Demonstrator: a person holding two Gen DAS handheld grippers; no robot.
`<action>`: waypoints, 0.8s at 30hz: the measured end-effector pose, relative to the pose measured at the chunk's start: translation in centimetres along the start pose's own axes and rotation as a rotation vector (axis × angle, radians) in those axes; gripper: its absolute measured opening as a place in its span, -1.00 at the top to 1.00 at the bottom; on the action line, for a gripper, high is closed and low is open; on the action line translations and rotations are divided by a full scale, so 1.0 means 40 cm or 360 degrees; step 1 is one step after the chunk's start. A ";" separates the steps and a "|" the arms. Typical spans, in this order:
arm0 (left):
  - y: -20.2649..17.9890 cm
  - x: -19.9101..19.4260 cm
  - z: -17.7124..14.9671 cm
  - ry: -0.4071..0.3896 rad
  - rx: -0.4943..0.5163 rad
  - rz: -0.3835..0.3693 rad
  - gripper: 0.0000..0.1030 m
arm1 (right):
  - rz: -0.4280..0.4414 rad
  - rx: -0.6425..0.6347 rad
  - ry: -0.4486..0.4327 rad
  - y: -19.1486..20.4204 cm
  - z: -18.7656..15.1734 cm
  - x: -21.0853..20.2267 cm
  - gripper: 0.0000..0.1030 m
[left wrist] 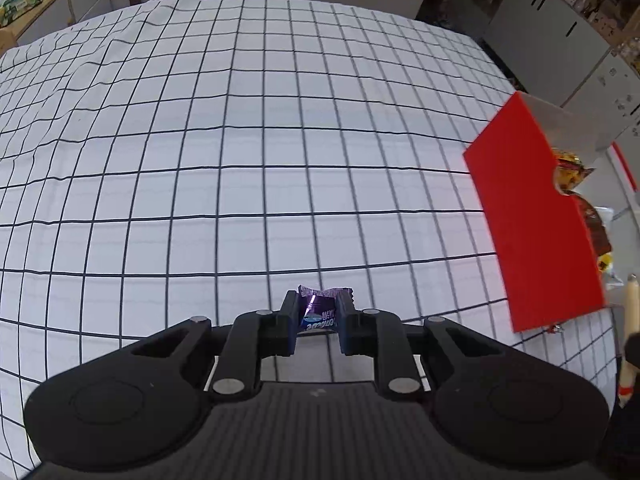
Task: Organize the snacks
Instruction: 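Carry the purple candy and sausage stick over the red box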
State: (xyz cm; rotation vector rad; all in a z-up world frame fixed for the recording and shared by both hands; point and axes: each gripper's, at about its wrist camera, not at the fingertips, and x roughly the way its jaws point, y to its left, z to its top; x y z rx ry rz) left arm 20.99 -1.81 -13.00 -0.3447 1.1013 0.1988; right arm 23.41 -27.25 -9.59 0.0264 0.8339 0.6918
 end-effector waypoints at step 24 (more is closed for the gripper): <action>-0.345 -0.163 0.089 -0.0233 0.0403 -0.0253 0.64 | -0.0163 0.0031 -0.0181 -0.127 0.096 -0.073 0.84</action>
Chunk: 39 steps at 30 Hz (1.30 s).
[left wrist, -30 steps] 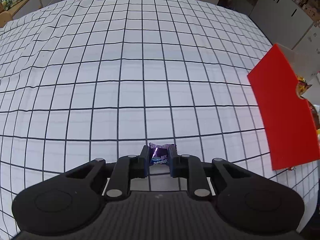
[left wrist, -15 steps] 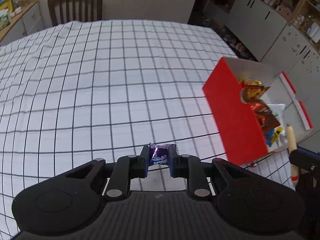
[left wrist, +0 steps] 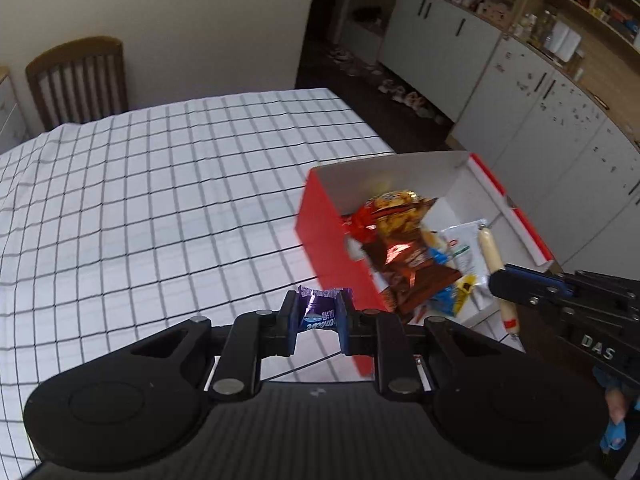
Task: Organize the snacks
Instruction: 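Carry the purple candy and sausage stick over the red box, then lower both snacks into the box and open both grippers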
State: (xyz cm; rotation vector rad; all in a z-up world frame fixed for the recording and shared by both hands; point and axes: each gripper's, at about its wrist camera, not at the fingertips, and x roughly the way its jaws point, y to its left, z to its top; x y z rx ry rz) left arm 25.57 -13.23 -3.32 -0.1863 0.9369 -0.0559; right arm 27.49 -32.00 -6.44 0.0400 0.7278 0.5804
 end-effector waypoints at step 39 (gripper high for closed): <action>-0.358 0.364 0.171 0.0202 0.0338 -0.0038 0.64 | -0.0358 0.0304 0.0221 -0.374 0.015 0.169 0.84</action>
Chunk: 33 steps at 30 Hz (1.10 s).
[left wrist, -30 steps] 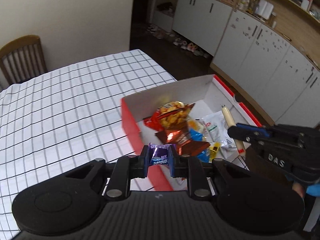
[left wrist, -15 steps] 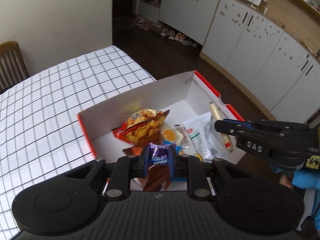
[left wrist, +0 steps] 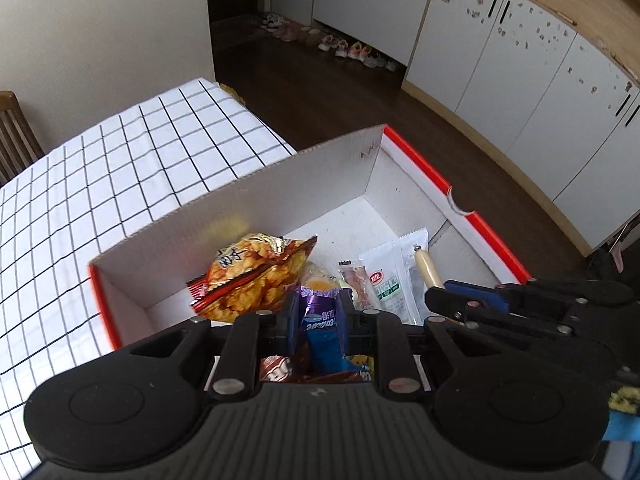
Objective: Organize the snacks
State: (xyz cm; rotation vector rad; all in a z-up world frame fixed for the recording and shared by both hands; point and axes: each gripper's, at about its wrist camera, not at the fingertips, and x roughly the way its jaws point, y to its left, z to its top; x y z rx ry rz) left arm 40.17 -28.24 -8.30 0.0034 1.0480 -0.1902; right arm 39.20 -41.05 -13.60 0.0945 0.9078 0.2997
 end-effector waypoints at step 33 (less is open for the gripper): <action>0.052 -0.076 -0.062 -0.0098 -0.0085 -0.0032 -0.25 | 0.0039 -0.0037 -0.0097 0.020 -0.043 -0.124 0.26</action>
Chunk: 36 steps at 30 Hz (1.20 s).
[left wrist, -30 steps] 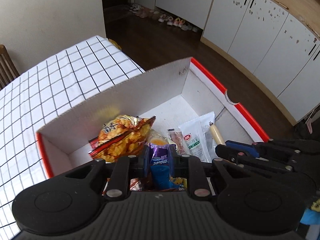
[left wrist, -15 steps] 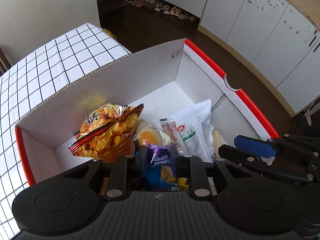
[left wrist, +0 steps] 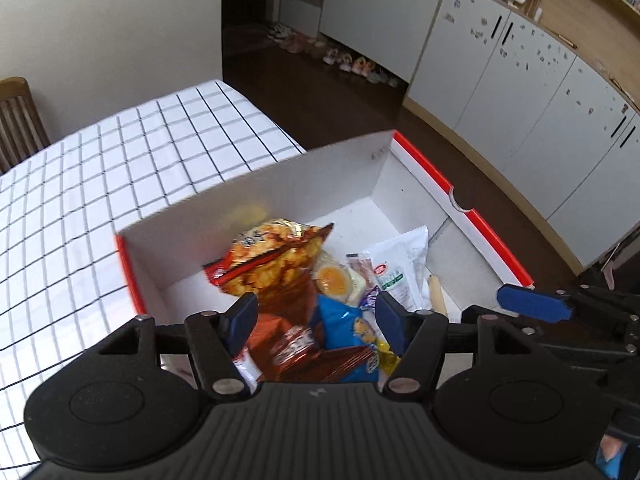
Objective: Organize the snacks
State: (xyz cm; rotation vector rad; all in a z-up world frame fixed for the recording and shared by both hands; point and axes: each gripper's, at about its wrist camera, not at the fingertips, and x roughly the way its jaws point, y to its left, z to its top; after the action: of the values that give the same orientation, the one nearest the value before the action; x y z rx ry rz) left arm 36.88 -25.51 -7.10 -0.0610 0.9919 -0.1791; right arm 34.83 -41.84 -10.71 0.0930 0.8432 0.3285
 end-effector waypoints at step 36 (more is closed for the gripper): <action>0.139 -0.366 -0.265 -0.0373 -0.0033 0.0207 -0.25 | 0.0148 -0.0159 -0.0344 0.198 -0.096 -0.228 -0.70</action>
State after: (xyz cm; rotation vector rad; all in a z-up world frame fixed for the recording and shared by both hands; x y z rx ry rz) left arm 20.88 -17.12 -1.50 -0.0351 0.7608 -0.0410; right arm 24.36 -37.47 -5.04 0.0732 0.6084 0.4392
